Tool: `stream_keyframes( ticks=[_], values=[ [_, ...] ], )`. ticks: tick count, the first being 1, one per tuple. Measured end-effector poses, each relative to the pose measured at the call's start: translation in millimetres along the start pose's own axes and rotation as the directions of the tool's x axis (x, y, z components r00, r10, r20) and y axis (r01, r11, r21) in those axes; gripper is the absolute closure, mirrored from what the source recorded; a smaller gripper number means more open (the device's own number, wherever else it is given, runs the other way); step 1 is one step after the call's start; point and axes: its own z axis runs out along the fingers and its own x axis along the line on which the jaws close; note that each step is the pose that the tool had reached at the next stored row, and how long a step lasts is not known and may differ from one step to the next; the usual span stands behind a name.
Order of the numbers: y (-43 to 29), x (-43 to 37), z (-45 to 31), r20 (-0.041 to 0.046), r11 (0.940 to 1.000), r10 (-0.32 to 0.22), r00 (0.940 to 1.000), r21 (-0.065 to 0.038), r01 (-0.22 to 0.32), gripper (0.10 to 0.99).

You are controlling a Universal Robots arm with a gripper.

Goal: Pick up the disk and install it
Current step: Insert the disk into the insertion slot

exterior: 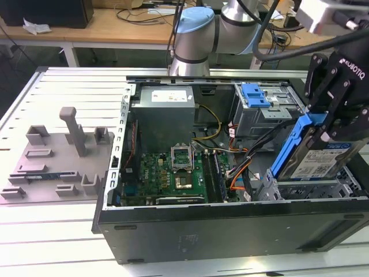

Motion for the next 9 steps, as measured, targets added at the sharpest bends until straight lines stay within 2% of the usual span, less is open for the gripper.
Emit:
stream_keyframes(
  ticks=[7, 9],
  values=[
    [-0.5, 0.3, 15.3, 0.0, 1.0, 0.0, 1.0, 0.0, 0.0, 0.722],
    [-0.7, 0.7, 21.8, -0.0002, 1.0, 0.0, 1.0, 0.0, 0.0, 0.722]
  ],
)
